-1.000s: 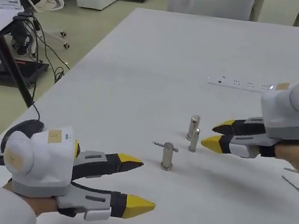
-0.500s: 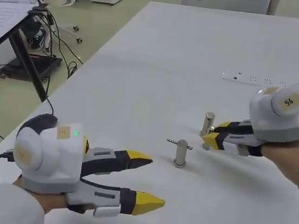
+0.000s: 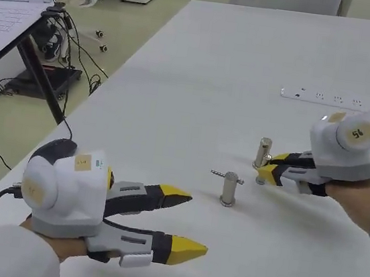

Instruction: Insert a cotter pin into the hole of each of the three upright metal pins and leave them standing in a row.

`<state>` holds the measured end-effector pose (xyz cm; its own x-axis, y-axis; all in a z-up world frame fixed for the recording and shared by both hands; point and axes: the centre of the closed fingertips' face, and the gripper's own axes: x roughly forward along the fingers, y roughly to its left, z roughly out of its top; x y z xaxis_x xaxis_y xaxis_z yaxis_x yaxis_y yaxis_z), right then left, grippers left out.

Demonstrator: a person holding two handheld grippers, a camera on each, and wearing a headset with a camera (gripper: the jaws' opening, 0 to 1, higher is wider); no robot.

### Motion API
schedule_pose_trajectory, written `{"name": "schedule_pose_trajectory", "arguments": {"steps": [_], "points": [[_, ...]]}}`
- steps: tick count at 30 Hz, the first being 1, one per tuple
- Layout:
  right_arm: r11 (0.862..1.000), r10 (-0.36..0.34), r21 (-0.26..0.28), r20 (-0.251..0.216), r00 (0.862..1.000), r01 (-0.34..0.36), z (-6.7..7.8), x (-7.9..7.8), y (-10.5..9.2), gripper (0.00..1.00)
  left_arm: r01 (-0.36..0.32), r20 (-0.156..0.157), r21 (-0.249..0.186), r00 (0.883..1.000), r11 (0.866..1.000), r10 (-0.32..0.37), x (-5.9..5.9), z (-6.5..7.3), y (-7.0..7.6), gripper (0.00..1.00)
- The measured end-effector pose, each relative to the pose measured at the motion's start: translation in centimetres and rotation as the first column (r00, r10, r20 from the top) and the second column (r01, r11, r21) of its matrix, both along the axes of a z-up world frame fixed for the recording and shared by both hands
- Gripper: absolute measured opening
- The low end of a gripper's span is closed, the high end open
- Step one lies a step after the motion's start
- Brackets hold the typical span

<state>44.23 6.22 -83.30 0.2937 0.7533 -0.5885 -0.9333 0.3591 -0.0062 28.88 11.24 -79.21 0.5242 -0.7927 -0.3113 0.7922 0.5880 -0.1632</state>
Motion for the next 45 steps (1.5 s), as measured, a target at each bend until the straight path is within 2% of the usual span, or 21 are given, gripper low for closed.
{"name": "schedule_pose_trajectory", "arguments": {"steps": [9,20,30,40,45], "points": [[1.000,0.031,0.001,0.030,0.999,-0.031,0.1,0.0,-0.1,0.10,0.001,-0.004,0.004,1.000,1.000,-0.001,0.2,-0.1,0.0,0.49],[0.997,0.072,-0.009,0.014,0.997,-0.072,0.0,-1.1,-1.6,0.09,0.023,-0.008,0.008,1.000,1.000,-0.023,0.2,-0.2,-0.7,0.49],[0.986,0.168,0.013,-0.037,0.985,-0.168,0.5,-4.5,-3.6,0.09,0.059,-0.013,0.016,0.998,0.998,-0.059,-0.2,-0.3,-1.9,0.48],[0.970,0.241,0.023,-0.052,0.969,-0.240,1.4,-7.9,-4.7,0.09,0.082,-0.015,0.021,0.997,0.996,-0.082,-0.6,-0.2,-3.0,0.48],[0.967,0.256,0.021,-0.058,0.965,-0.255,1.2,-9.7,-5.2,0.09,0.092,-0.020,0.025,0.996,0.995,-0.091,-0.8,-0.3,-3.4,0.47]]}}
